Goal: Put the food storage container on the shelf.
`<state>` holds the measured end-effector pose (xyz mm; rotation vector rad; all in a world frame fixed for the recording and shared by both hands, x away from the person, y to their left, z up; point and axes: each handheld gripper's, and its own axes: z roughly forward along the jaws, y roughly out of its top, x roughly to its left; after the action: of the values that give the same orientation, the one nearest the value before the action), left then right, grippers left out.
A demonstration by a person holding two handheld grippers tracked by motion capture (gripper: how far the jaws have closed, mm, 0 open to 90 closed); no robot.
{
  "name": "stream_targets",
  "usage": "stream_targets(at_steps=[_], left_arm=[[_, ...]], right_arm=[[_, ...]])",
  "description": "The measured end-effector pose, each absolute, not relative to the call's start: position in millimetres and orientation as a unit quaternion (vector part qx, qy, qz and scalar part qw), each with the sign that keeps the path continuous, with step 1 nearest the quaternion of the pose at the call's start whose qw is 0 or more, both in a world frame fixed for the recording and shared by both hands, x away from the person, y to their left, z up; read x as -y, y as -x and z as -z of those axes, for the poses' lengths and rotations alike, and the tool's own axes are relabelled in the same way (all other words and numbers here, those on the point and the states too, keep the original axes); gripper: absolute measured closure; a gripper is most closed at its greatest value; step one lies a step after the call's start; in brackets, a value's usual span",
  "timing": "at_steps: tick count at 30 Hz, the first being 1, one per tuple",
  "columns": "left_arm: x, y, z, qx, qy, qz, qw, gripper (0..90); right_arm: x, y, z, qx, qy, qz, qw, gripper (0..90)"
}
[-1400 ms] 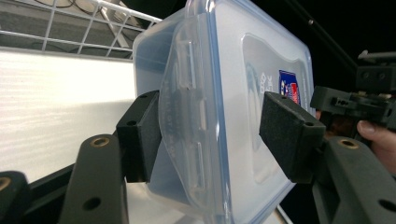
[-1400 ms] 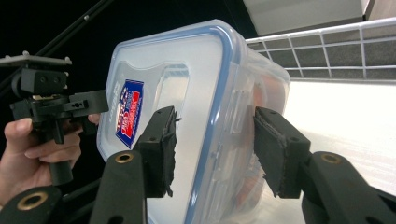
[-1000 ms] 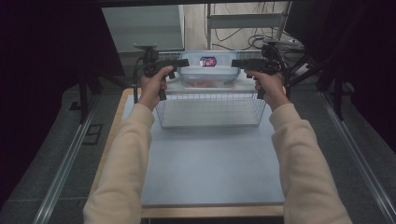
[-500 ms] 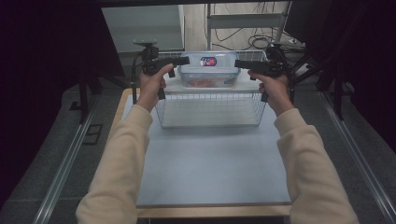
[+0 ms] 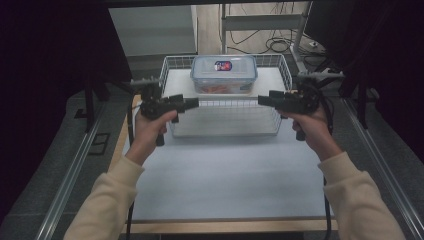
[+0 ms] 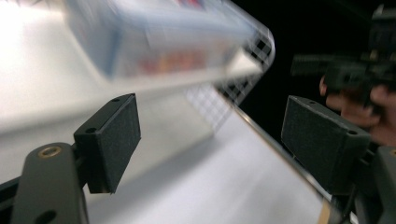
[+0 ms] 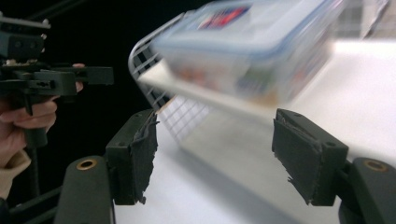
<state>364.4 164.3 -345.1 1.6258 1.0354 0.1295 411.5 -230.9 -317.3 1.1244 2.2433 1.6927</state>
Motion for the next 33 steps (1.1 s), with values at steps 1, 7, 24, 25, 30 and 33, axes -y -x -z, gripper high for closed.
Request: stream_targets(at_steps=[1, 7, 24, 25, 30, 33], left_arm=[[-163.4, -355.8, 353.0, -0.437, -0.698, -0.059, 0.563, 19.4], [-161.7, -320.8, 401.0, -0.433, -0.710, -0.043, 0.554, 20.0], [-156.0, -293.2, 490.8, -0.458, -0.737, -0.031, 0.496, 20.3], [-155.5, -293.1, 491.4, -0.459, -0.737, -0.031, 0.496, 19.8], [-154.0, -292.4, 489.6, -0.454, -0.736, -0.040, 0.501, 19.5], [-153.0, -292.2, 491.6, -0.451, -0.741, -0.049, 0.496, 19.2]], right_arm=[[231.5, -403.8, 322.5, -0.744, -0.364, -0.557, 0.061, 31.0], [235.4, -368.8, 361.1, -0.757, -0.339, -0.556, 0.053, 30.6], [243.6, -323.8, 466.2, -0.798, -0.335, -0.499, 0.049, 28.4], [243.4, -323.7, 468.7, -0.799, -0.335, -0.497, 0.049, 28.2], [245.5, -323.5, 470.6, -0.795, -0.334, -0.504, 0.049, 28.0], [248.0, -322.6, 473.0, -0.790, -0.333, -0.511, 0.062, 25.4]])
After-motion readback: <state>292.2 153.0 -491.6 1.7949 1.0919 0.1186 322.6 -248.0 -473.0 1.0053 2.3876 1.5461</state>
